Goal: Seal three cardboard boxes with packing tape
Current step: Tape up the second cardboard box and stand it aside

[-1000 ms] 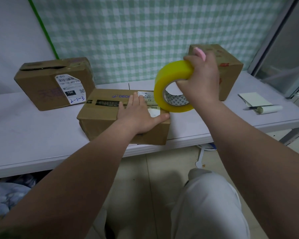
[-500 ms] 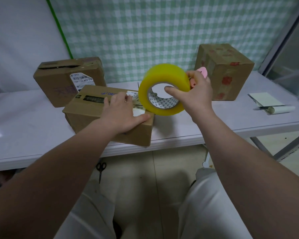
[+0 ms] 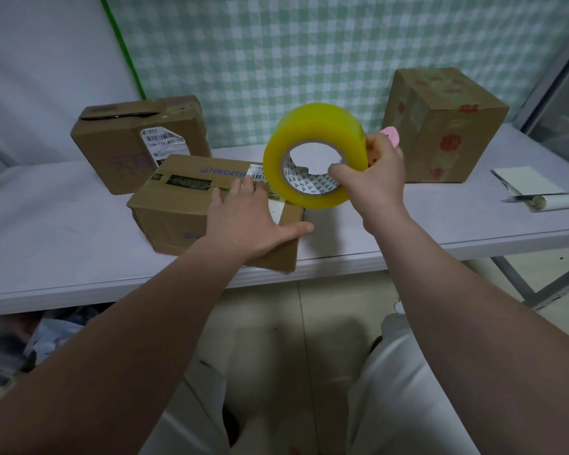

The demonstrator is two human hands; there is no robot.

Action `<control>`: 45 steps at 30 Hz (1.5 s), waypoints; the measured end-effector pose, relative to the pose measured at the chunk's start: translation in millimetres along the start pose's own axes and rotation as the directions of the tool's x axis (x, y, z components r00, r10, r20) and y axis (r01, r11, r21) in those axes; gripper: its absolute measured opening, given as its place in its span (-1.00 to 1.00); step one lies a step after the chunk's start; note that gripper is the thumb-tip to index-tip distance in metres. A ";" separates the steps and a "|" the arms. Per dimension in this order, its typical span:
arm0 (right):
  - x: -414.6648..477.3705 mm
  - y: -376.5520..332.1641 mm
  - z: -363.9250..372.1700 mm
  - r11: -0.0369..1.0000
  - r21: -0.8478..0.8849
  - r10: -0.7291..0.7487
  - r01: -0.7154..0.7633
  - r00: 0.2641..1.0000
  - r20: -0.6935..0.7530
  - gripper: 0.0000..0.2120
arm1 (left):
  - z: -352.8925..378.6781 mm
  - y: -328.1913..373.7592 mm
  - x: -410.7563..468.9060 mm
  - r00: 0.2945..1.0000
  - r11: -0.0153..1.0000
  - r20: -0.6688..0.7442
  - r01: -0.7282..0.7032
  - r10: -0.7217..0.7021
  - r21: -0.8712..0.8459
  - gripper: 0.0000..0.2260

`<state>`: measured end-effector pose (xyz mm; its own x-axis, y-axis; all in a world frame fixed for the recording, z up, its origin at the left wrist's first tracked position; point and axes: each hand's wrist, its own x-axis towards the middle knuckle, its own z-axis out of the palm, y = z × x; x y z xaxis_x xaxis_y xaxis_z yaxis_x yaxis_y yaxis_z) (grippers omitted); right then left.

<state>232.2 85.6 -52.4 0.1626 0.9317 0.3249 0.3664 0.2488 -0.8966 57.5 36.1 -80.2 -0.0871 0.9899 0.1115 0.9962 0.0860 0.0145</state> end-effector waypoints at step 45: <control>-36.3 66.6 -19.6 0.972 -0.218 0.060 -0.081 0.993 -0.104 -0.69 | -8.4 34.6 -7.6 0.979 0.986 0.118 -0.169 0.167 0.006 -0.44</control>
<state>268.7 63.1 -118.0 0.2784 0.9123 0.3004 0.5431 0.1084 -0.8326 92.6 30.6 -72.2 0.0815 0.9967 -0.0059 0.9966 -0.0815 -0.0106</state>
